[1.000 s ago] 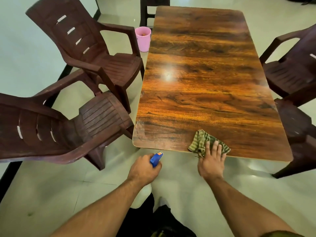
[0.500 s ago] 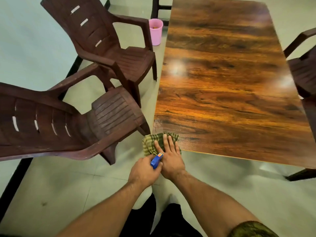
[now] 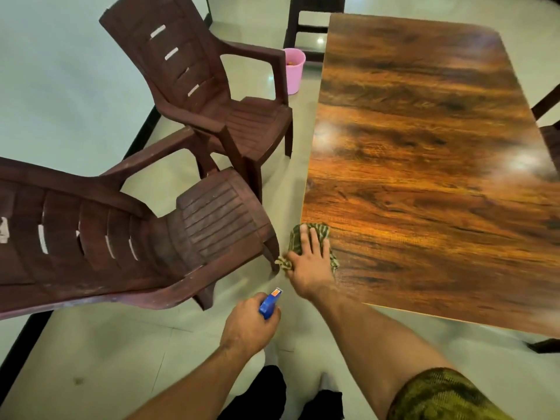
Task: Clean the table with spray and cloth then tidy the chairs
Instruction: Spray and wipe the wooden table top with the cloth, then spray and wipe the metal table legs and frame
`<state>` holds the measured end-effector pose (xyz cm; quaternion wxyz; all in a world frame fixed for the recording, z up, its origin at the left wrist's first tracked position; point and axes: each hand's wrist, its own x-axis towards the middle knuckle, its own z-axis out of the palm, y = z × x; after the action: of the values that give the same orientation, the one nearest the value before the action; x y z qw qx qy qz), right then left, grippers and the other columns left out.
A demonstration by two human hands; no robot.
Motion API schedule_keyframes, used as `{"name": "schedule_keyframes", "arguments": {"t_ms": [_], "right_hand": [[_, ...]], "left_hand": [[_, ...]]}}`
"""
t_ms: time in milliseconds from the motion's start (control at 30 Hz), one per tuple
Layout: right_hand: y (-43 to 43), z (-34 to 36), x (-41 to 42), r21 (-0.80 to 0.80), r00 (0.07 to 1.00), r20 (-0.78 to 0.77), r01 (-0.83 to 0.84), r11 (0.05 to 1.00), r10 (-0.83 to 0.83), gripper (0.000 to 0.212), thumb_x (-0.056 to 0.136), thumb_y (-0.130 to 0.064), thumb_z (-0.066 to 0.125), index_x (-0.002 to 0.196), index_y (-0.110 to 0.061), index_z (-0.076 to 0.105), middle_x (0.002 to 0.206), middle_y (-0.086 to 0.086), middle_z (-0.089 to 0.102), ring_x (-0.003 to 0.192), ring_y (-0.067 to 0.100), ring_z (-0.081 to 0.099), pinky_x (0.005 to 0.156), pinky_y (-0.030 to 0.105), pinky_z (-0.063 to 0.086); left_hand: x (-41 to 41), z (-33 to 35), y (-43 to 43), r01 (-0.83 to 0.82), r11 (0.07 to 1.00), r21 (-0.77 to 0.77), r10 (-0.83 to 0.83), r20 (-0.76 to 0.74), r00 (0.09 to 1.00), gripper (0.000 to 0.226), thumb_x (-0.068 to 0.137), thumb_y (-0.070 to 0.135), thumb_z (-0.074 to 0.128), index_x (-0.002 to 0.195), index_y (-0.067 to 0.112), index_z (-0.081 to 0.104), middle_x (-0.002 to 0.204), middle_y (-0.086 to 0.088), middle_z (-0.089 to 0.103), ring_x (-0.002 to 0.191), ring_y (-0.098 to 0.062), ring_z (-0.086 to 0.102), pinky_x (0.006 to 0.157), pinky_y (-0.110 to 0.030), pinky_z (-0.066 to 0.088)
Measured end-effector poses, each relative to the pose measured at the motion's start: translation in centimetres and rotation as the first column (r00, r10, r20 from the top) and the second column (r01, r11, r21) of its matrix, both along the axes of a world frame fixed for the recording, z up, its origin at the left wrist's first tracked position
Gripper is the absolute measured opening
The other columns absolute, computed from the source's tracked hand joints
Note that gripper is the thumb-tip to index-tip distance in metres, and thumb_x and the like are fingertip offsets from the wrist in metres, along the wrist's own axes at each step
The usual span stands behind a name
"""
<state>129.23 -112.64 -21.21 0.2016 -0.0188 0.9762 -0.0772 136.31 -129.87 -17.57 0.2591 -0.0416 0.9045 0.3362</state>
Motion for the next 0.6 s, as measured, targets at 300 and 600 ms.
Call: {"name": "schedule_keyframes", "arguments": {"t_ms": [300,600], "right_hand": [[6.6,-1.9,11.4,-0.04,0.877,-0.238,-0.438,0.898,0.417,0.024,0.083,-0.027,0.069,0.105,-0.022,0.075,0.164,-0.001,0.028,0.149,0.023,0.029,0.12,0.045,0.029],[16.6,-4.3,18.5,-0.011,0.815,-0.298,-0.523,0.852,0.496,0.041,0.083,-0.021,0.062,0.123,-0.021,0.072,0.151,-0.004,0.05,0.136,0.021,0.05,0.114,0.036,0.037]], "left_hand": [[3.0,-2.0,4.6,0.195,0.98,-0.047,-0.192,0.057,0.98,0.022,0.089,0.047,0.061,0.086,0.025,0.06,0.076,0.003,0.065,0.07,-0.02,0.062,0.067,-0.036,0.053],[7.8,-6.7,11.1,0.334,0.937,-0.101,-0.319,0.14,0.937,0.03,0.089,0.051,0.057,0.086,0.021,0.057,0.079,0.0,0.066,0.073,-0.026,0.063,0.066,-0.037,0.052]]}}
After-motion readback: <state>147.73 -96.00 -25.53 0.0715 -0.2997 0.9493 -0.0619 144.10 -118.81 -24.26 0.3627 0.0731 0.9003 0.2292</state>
